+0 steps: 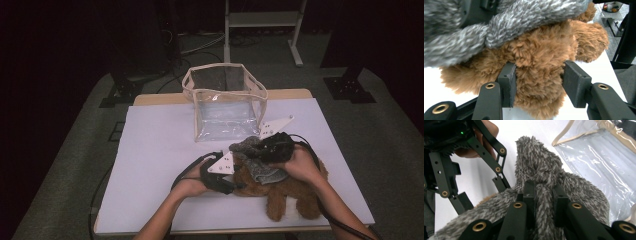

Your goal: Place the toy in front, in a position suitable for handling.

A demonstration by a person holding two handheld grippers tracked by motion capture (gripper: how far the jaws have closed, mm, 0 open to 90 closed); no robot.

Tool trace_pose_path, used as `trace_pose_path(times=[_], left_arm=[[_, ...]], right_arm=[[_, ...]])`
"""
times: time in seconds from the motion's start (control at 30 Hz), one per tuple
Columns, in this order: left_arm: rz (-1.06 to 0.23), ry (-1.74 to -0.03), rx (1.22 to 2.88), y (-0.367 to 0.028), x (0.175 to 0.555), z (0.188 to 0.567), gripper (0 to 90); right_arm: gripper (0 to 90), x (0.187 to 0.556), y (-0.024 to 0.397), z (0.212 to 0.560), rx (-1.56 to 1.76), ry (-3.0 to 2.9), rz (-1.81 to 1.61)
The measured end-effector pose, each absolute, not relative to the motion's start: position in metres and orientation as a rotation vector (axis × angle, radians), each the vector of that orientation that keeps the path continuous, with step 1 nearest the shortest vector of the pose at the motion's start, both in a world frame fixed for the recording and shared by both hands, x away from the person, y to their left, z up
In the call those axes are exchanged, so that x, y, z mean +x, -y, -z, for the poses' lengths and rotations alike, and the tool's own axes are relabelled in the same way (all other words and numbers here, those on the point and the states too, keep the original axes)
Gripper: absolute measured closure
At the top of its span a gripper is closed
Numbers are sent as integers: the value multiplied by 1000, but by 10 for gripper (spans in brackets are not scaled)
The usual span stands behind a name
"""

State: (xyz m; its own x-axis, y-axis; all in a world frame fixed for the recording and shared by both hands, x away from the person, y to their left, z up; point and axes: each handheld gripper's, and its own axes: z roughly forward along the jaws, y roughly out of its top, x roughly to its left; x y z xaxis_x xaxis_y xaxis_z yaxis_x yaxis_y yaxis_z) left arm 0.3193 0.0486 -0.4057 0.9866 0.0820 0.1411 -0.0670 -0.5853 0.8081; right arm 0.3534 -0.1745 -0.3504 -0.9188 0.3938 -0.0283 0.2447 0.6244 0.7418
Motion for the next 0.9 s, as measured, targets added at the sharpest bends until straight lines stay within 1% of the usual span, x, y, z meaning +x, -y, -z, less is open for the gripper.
trace_pose_path(times=[0.17, 0.27, 0.4, 0.5, 0.6, 0.7, 0.77, 0.9], left_arm=[[-215, -33, 2190, -58, 320, 406, 479], [-195, -68, 2187, -59, 323, 411, 459], [-161, -89, 2186, -60, 327, 419, 395], [-122, -123, 2184, -62, 331, 426, 337], [-70, -152, 2165, -58, 334, 431, 306], [-34, -150, 2159, -51, 335, 433, 307], [-5, -159, 2136, -48, 337, 432, 323], [12, -163, 2119, -46, 336, 430, 360]], right_arm=[[770, 345, 192, 349, 537, -2659, -1175], [770, 338, 194, 349, 521, -2667, -1181], [773, 330, 196, 353, 488, -2658, -1172], [777, 326, 209, 357, 511, -2642, -1171], [779, 323, 223, 362, 557, -2619, -1212], [779, 321, 229, 363, 562, -2605, -1224], [779, 320, 230, 364, 563, -2601, -1227], [779, 320, 230, 364, 563, -2606, -1247]])
